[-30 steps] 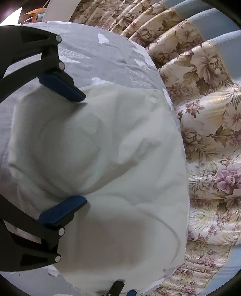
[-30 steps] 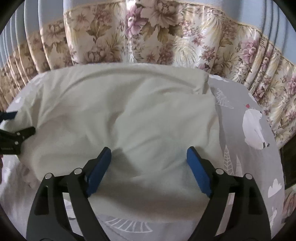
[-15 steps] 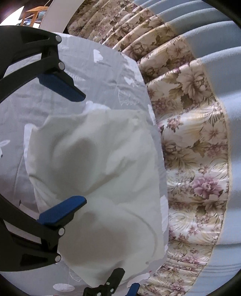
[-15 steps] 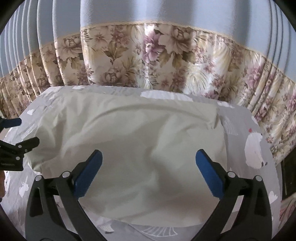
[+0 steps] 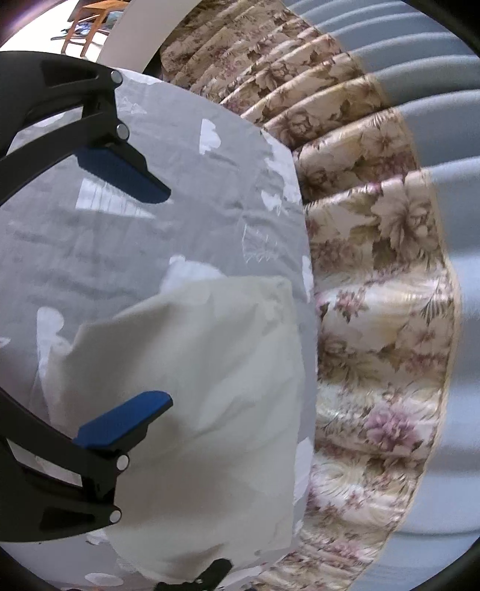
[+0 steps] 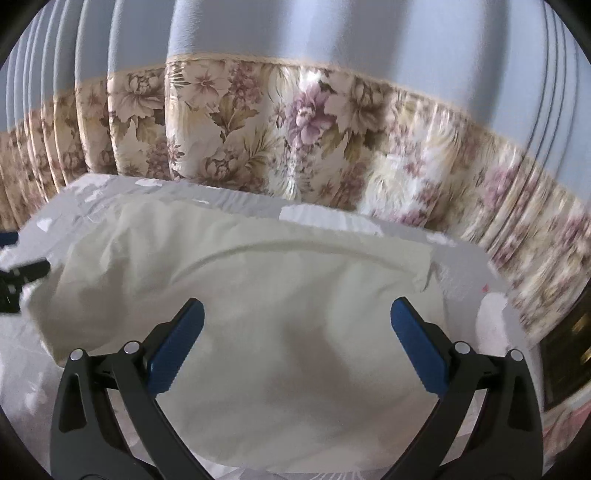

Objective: Fold large clothes

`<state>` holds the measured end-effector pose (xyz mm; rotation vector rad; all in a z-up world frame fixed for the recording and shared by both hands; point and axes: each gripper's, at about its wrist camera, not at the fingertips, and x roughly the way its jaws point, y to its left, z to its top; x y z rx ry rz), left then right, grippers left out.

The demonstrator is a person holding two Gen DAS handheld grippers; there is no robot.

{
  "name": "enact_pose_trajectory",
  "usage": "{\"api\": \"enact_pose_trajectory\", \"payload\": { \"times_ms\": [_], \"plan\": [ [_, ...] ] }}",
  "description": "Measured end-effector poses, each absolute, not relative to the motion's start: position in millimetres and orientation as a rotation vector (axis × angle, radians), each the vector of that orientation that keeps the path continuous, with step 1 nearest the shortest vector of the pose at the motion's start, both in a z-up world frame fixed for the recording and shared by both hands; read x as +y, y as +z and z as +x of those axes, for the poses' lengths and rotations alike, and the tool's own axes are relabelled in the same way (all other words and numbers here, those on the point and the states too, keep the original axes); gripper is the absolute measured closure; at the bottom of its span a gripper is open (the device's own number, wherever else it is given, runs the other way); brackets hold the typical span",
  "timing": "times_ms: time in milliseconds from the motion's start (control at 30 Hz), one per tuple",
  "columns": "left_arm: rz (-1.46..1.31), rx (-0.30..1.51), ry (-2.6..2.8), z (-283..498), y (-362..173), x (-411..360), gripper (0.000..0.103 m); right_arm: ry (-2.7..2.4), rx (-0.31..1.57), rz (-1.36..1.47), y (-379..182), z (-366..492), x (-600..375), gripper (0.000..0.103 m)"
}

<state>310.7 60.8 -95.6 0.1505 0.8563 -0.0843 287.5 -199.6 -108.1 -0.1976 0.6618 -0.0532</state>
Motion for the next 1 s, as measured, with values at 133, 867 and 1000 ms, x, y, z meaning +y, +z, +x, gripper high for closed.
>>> {"api": "enact_pose_trajectory", "payload": {
  "times_ms": [133, 867, 1000],
  "plan": [
    [0.137, 0.788, -0.088, 308, -89, 67, 0.001, -0.059, 0.641, -0.178, -110, 285, -195, 0.003],
    [0.002, 1.016, -0.318, 347, -141, 36, 0.001, 0.044, 0.766, -0.056, -153, 306, -213, 0.072],
    [0.048, 1.028, -0.334, 353, -149, 25, 0.001, 0.045, 0.768, -0.044, -154, 307, -212, 0.073]
  ]
}}
